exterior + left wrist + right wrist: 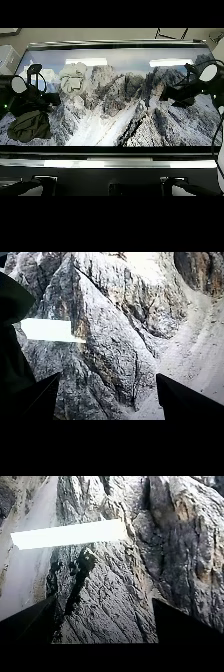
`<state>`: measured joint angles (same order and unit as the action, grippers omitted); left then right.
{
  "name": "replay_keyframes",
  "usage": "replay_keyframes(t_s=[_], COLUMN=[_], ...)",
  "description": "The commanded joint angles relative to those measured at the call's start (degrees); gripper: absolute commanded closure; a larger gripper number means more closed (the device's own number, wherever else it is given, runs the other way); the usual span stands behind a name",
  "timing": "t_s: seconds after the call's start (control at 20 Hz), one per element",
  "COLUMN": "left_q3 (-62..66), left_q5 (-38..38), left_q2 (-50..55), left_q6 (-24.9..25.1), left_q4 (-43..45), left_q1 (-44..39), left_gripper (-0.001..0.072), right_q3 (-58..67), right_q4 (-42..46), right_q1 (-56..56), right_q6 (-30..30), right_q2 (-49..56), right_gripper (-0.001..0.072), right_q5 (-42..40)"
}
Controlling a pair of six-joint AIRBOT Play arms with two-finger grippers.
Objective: Fold the clothes and pants, and hang the long-sleeved shirts on hangers.
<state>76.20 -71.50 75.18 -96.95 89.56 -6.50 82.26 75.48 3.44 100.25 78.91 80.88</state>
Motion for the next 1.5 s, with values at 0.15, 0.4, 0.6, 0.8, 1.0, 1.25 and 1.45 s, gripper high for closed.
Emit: replay_keyframes(t_s=[0.15, 0.4, 0.6, 0.8, 1.0, 1.25, 1.45], left_q3=[-0.02, -0.02, -0.02, -0.17, -0.17, -0.02, 11.67], left_q5=[0.02, 0.02, 0.02, 12.63, 30.08, 56.26, 36.33], left_q2=[-0.02, -0.02, -0.02, 0.31, 0.37, 5.84, 22.29], left_q6=[0.02, 0.02, 0.02, -0.83, -0.85, -0.94, -20.24], left_q4=[0.0, 0.0, 0.0, -0.02, -0.9, 5.42, -5.97], left_q1=[-0.02, -0.02, 0.0, -0.02, -0.46, 0.11, 9.75], left_gripper=[0.0004, 0.0003, 0.0003, 0.0003, 0.0003, 0.0138, -0.0007], right_q3=[-0.02, -0.02, -0.02, -0.02, -0.02, -0.02, -0.02], right_q4=[-0.02, -0.02, -0.02, -0.02, 0.09, 0.66, 0.83], right_q1=[-0.07, -0.07, -0.07, -0.07, -0.07, -0.07, -0.07], right_q6=[0.02, 0.02, 0.02, 0.02, 0.0, 0.0, -0.02], right_q2=[0.02, 0.02, 0.02, 0.02, 0.02, 0.04, 0.09], right_gripper=[0.0033, 0.0033, 0.0032, 0.0032, 0.0033, 0.0034, 0.0034], right_q5=[0.02, 0.0, -3.04, -8.76, -13.73, -20.0, -19.76])
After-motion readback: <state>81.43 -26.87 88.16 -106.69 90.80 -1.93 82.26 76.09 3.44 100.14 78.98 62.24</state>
